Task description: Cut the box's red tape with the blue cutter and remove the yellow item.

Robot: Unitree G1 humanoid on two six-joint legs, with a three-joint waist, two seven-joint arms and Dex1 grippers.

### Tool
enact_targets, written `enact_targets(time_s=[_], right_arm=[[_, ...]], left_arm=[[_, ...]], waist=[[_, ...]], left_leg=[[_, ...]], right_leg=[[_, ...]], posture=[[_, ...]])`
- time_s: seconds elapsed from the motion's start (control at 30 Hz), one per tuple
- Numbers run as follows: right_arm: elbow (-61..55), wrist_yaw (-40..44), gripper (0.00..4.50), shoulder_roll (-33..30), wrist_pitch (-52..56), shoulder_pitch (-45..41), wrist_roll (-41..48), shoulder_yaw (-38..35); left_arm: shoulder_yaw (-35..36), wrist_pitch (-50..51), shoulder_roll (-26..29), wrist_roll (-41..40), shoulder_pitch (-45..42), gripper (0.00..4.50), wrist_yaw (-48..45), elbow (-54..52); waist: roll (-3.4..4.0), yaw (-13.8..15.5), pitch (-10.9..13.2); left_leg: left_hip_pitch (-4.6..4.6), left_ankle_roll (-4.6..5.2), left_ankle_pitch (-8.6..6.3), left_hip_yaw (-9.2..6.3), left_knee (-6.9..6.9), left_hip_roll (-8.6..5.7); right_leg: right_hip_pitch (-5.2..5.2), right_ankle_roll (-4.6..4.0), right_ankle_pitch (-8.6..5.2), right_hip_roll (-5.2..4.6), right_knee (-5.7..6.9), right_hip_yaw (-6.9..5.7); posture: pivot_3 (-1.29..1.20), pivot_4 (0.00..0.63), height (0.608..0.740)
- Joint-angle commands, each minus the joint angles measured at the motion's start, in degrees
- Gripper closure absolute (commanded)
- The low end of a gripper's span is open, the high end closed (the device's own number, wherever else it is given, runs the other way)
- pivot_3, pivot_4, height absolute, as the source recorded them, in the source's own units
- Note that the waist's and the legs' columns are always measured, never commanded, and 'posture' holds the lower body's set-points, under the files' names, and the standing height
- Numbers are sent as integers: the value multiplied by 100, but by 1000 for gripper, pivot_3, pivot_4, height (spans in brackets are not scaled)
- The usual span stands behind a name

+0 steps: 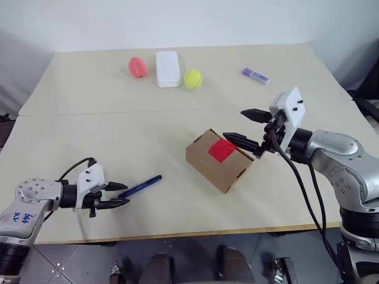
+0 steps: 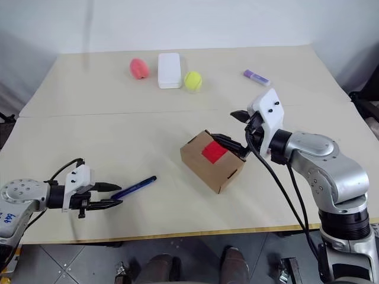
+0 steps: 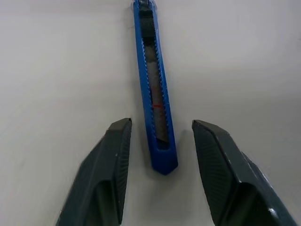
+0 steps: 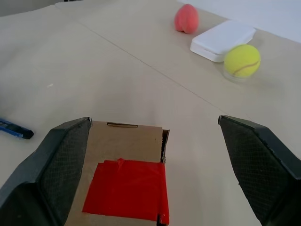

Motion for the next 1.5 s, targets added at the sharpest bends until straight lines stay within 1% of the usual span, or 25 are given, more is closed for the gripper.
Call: enact_targets(time_s=[0.03,0.1,0.13,0.47,0.57,0.67,0.73,0.77,0.83,0.93,1.0,1.07,1.1,1.17,1.23,1.33,1.5], right_arm=[[-139,43,0,-1,-123,-84,7,-55],[-156,37,0,-3,-112,-79,12,-66],[-163,40,0,-9,-113,-76,7,-66],[-200,48,0,-17,-99,-81,13,-65],[-283,116,0,1,-19,-201,93,46],[-580,174,0,149,378,-447,390,424],[-818,333,0,280,441,-619,327,1044],[-868,369,361,328,445,-678,282,1237],[-818,443,905,519,403,-878,120,1701],[-577,603,1949,688,226,-1102,-308,2402],[-469,875,2668,672,-17,-1161,-584,2812],[-302,1287,3427,573,-405,-1236,-1127,3558],[-233,1411,3703,558,-533,-1252,-1298,3766],[-98,1599,4464,594,-750,-1260,-1529,3989],[342,1714,4489,881,-1093,-1335,-1869,4343],[885,1910,4489,1178,-1572,-1388,-2305,4668],[1441,2140,4489,1488,-2024,-1325,-2736,4812]], left_arm=[[-498,-103,-111,373,173,3487,-170,266],[-506,-231,-191,438,93,4016,-68,341],[-539,-303,-226,454,43,4111,-96,365],[-720,-428,-358,601,-197,4111,-240,564],[-740,-363,-304,478,-193,4111,-462,477],[-734,-371,-131,397,-118,4111,-809,381],[-732,-348,38,376,-87,4111,-1085,355],[-735,-327,85,368,-91,4111,-1169,350],[-749,-245,185,336,-132,4111,-1338,338],[-763,-167,273,325,-210,4111,-1504,347],[-756,-135,291,329,-266,4111,-1539,358],[-712,-92,325,339,-287,4111,-1544,354],[-699,-76,330,349,-291,4111,-1536,354],[-687,-39,325,356,-306,4111,-1522,351],[-709,-21,273,410,-398,4111,-1441,381],[-762,55,234,455,-467,4111,-1356,256],[-879,304,348,550,-381,4111,-1273,-242]], waist=[[1,0,-1],[11,1,-6],[17,8,-10],[29,123,-17],[29,138,-17],[30,110,-17],[30,50,-18],[30,10,-18],[30,-31,-17],[30,-87,-17],[30,-129,-18],[29,-149,-17],[30,-153,-17],[29,-153,-17],[29,-154,-18],[29,-158,-18],[25,-136,-19]], left_leg=[[0,0,0,0,0,0],[1,0,0,0,0,0],[1,0,0,1,0,0],[-3,8,-5,7,29,-1],[-5,11,-7,8,35,-1],[-4,11,-8,11,35,-1],[-2,9,-12,11,35,2],[-1,9,-16,11,34,4],[-1,11,-23,11,35,5],[-3,16,-30,23,41,5],[-5,17,-32,23,42,6],[-5,17,-35,23,42,6],[-7,17,-35,25,42,7],[-7,16,-36,28,42,8],[-10,16,-36,33,45,8],[-10,16,-36,38,61,10],[-18,19,-38,41,79,10]], right_leg=[[0,0,0,0,0,0],[0,0,0,0,0,0],[0,0,0,0,0,0],[2,-1,0,-1,5,8],[2,-1,0,-1,5,9],[2,-1,0,0,5,10],[1,-1,0,2,7,10],[1,-1,0,4,9,10],[0,0,0,4,10,8],[-7,0,0,3,11,7],[-13,0,0,4,15,7],[-15,0,0,4,18,5],[-19,0,0,4,19,5],[-25,0,0,4,24,5],[-34,0,0,3,28,6],[-34,0,0,3,36,8],[-34,0,0,2,38,11]], posture=[[0,150,740],[0,150,740],[0,150,740],[0,150,740],[0,150,740],[0,150,740],[0,150,740],[0,150,740],[0,150,740],[0,150,740],[0,150,740],[0,150,740],[0,150,740],[0,150,740],[0,150,740],[0,150,740],[0,150,740]])
